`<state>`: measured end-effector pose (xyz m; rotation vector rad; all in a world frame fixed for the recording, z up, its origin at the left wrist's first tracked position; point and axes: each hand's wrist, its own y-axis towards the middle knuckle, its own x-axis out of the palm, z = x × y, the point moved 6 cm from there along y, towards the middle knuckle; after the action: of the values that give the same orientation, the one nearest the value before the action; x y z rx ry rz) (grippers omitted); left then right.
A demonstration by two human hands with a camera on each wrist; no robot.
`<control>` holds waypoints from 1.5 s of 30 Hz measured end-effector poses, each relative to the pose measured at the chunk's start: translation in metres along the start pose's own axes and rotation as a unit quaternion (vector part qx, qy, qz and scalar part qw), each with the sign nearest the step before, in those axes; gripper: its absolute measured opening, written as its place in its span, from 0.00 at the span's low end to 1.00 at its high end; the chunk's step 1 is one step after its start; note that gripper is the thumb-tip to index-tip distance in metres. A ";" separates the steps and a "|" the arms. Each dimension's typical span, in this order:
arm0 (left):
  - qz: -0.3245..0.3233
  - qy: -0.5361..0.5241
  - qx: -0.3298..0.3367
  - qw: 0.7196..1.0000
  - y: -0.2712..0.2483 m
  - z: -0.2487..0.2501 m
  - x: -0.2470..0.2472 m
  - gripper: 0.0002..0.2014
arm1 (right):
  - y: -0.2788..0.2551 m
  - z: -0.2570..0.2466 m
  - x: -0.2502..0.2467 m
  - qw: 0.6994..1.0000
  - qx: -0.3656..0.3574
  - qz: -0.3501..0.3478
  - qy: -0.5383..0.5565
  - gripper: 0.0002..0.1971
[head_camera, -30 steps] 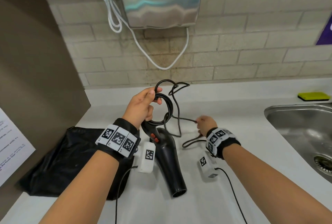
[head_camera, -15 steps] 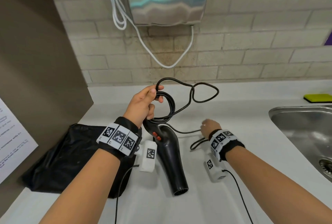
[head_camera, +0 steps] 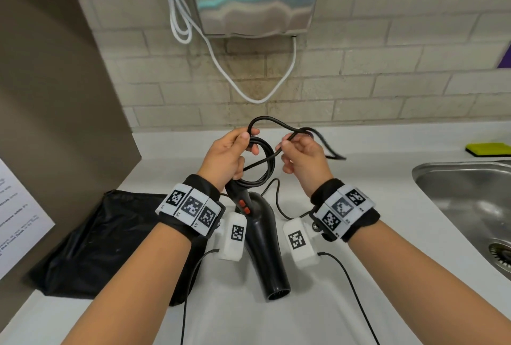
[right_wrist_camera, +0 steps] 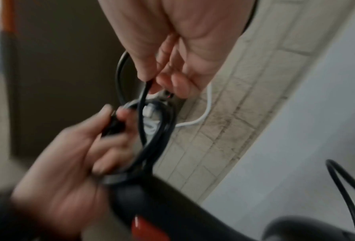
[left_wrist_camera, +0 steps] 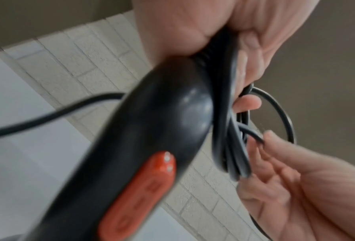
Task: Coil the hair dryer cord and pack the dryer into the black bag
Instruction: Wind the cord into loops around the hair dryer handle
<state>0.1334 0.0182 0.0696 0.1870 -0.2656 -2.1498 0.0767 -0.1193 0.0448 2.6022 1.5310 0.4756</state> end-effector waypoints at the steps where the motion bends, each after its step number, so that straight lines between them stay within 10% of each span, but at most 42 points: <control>1: -0.001 0.001 0.000 1.000 0.000 0.000 0.003 0.12 | -0.002 -0.001 0.004 0.999 -0.021 0.004 -0.039 0.10; 10: 0.013 -0.013 -0.007 1.000 0.003 0.002 0.008 0.11 | -0.015 -0.016 0.023 0.914 -0.285 0.035 -0.286 0.10; 17: -0.023 -0.015 -0.012 1.000 0.002 0.001 0.015 0.11 | -0.019 -0.009 0.025 0.860 -0.335 -0.015 -0.385 0.04; 22: -0.052 0.000 -0.021 0.998 0.003 0.001 0.022 0.11 | -0.005 -0.003 0.007 0.946 -0.186 0.084 -0.253 0.16; 25: -0.066 -0.005 -0.024 0.998 0.004 0.000 0.024 0.11 | 0.000 0.000 0.016 0.962 -0.133 -0.015 -0.236 0.13; 36: -0.020 -0.019 -0.026 0.999 0.006 0.000 0.011 0.12 | -0.002 0.041 -0.003 0.955 -0.061 -0.123 -0.264 0.12; 42: -0.003 -0.040 -0.024 0.999 0.006 -0.002 0.007 0.13 | 0.010 0.107 -0.041 0.951 0.190 -0.032 -0.242 0.13; 45: -0.009 -0.051 -0.021 0.998 0.006 -0.001 0.009 0.12 | 0.008 0.119 -0.045 0.899 0.281 -0.079 -0.326 0.08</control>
<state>0.1334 0.0079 0.0696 0.0553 -0.2771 -2.1831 0.0999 -0.1521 -0.0766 2.5170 1.7465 -0.8991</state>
